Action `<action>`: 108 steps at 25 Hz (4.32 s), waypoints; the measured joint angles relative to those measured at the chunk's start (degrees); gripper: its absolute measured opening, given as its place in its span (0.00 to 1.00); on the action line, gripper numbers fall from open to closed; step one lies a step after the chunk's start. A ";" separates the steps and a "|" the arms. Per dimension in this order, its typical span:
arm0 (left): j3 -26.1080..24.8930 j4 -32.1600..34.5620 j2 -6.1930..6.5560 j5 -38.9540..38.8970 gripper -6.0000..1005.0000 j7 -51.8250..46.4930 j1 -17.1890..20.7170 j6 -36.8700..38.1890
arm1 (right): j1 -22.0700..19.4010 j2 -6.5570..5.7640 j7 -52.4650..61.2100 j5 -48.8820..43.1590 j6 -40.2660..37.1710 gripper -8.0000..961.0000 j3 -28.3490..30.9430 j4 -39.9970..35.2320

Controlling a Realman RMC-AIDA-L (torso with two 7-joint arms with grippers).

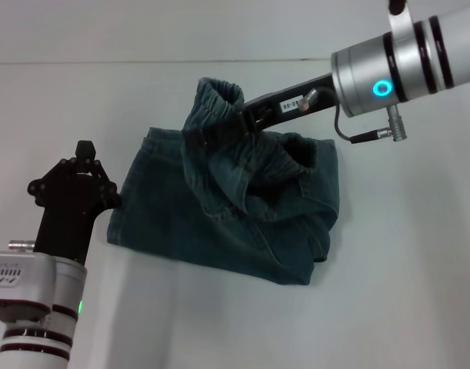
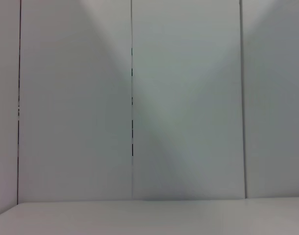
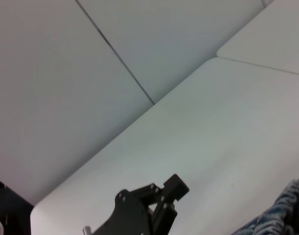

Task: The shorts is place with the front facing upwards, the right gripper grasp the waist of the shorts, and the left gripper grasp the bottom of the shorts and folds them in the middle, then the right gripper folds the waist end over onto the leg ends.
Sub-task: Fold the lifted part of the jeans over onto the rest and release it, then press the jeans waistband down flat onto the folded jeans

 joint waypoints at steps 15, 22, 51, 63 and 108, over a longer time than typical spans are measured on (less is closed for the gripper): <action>-0.62 0.99 0.01 -0.38 0.01 -0.14 0.44 0.99 | -5.81 0.33 1.26 -0.66 -1.16 0.65 2.18 -9.95; 1.70 0.77 0.09 2.12 0.01 -0.22 0.07 3.95 | -18.83 -0.24 -10.05 5.07 -6.35 0.64 8.73 -11.56; 3.40 1.93 0.19 6.43 0.01 -2.60 0.04 6.09 | -18.63 0.97 -18.14 -5.99 -7.10 0.64 9.58 -0.03; -0.15 4.65 0.26 6.37 0.01 -4.55 2.08 6.69 | -11.16 1.25 -18.14 -4.28 -2.83 0.64 9.65 5.95; -0.64 8.89 0.18 6.62 0.01 -8.41 2.40 6.59 | -17.47 0.90 -14.76 -6.13 -1.65 0.64 9.04 1.29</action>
